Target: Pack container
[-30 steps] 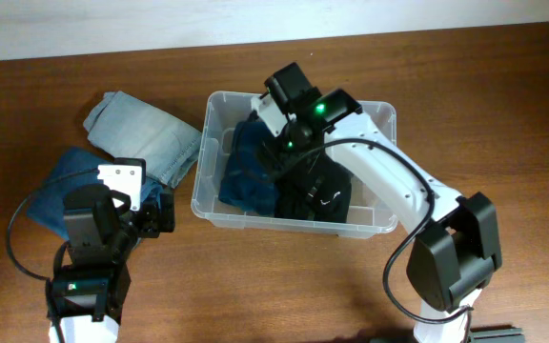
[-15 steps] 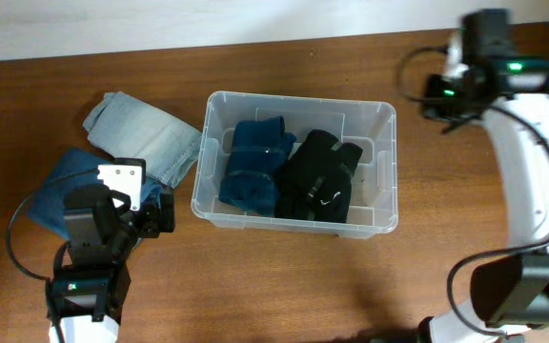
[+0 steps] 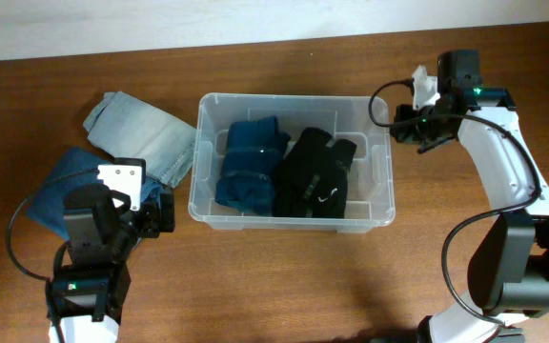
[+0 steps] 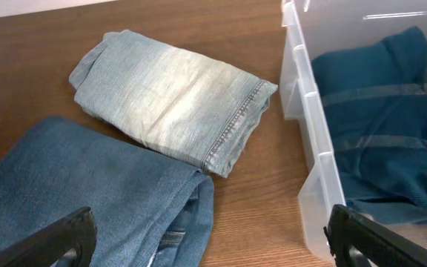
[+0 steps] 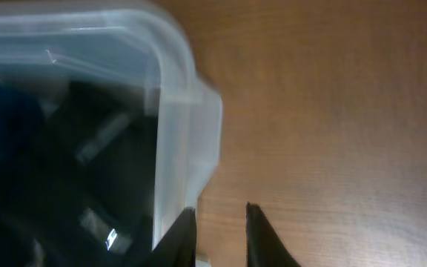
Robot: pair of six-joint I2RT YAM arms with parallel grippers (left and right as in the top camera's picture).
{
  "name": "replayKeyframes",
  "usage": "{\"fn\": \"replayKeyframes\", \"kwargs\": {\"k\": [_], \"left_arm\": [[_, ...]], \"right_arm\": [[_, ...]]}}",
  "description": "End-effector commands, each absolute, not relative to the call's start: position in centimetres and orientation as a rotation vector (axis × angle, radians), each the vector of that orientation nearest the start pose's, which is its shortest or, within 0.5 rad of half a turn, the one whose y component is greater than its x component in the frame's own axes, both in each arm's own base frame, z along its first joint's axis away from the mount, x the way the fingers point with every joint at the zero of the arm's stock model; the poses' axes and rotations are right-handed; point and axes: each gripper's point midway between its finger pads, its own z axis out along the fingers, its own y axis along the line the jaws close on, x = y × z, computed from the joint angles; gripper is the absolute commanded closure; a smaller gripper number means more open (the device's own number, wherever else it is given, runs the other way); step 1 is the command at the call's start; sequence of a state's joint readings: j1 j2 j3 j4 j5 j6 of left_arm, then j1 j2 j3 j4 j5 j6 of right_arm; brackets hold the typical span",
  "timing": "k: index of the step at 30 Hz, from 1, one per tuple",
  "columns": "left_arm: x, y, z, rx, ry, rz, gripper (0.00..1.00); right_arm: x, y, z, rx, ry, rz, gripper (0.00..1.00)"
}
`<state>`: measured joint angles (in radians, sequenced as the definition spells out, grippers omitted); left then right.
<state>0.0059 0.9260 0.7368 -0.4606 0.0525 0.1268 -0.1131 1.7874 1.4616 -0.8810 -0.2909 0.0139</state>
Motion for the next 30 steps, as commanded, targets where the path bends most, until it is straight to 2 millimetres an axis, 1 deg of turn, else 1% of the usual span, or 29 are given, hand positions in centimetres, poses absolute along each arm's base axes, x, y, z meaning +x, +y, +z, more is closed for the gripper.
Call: {"fn": "replayKeyframes", "kwargs": {"k": [1, 4, 8, 10, 11, 13, 14, 17, 18, 20, 21, 23, 24, 26, 27, 28, 29, 30], "left_arm": [[31.2, -1.0, 19.7, 0.162, 2.193, -0.002, 0.01], [31.2, -1.0, 19.8, 0.161, 2.193, -0.002, 0.01], [31.2, -1.0, 19.8, 0.161, 2.193, -0.002, 0.01], [31.2, -1.0, 19.8, 0.161, 2.193, -0.002, 0.01], [31.2, -1.0, 19.8, 0.162, 2.193, -0.002, 0.01], [31.2, -1.0, 19.7, 0.162, 2.193, -0.002, 0.01], [31.2, -1.0, 19.7, 0.161, 2.193, -0.002, 0.01], [31.2, -1.0, 19.8, 0.161, 2.193, -0.002, 0.01], [31.2, -1.0, 19.8, 0.161, 2.193, -0.002, 0.01], [31.2, -1.0, 19.8, 0.161, 2.193, -0.002, 0.01], [31.2, -1.0, 19.8, 0.161, 2.193, -0.002, 0.01], [31.2, -1.0, 19.8, 0.161, 2.193, -0.002, 0.0], [31.2, -1.0, 19.8, 0.161, 2.193, -0.002, 0.01], [31.2, -1.0, 19.8, 0.161, 2.193, -0.002, 0.01], [31.2, -1.0, 19.8, 0.161, 2.193, -0.002, 0.01], [31.2, -1.0, 19.8, 0.161, 2.193, -0.002, 0.01], [31.2, -1.0, 19.8, 0.161, 2.193, -0.002, 0.01], [31.2, -1.0, 19.8, 0.161, 2.193, -0.002, 0.01]], "right_arm": [[42.9, 2.6, 14.0, -0.06, 2.643, 0.501, 0.81], [43.3, 2.7, 14.3, -0.073, 2.618, 0.504, 0.78], [43.3, 2.7, 14.0, -0.072, 2.627, 0.507, 0.75], [43.3, 3.2, 13.9, -0.131, 2.617, 0.53, 0.74], [43.3, 2.9, 13.7, -0.125, 2.626, 0.513, 0.73], [43.3, 1.5, 13.2, -0.053, 2.653, 0.428, 0.73], [43.5, 0.7, 13.3, -0.016, 2.654, 0.395, 0.72], [44.1, -0.6, 15.1, 0.009, 2.615, 0.367, 0.7], [44.3, -1.4, 15.8, 0.03, 2.607, 0.335, 0.7], [44.1, -3.4, 16.1, 0.159, 2.625, 0.237, 0.71], [43.4, -5.1, 15.8, 0.272, 2.65, 0.163, 0.76], [42.7, -5.9, 15.0, 0.322, 2.685, 0.131, 0.86], [41.9, -5.7, 13.9, 0.332, 2.737, 0.14, 0.96], [41.1, -4.8, 12.5, 0.326, 2.802, 0.176, 0.96], [40.3, -3.4, 10.8, 0.306, 2.875, 0.221, 0.96], [39.8, -2.2, 9.6, 0.274, 2.927, 0.258, 0.96], [39.5, -0.8, 8.8, 0.191, 2.959, 0.315, 0.96], [39.5, 1.1, 8.3, 0.072, 2.968, 0.4, 0.96]]}}
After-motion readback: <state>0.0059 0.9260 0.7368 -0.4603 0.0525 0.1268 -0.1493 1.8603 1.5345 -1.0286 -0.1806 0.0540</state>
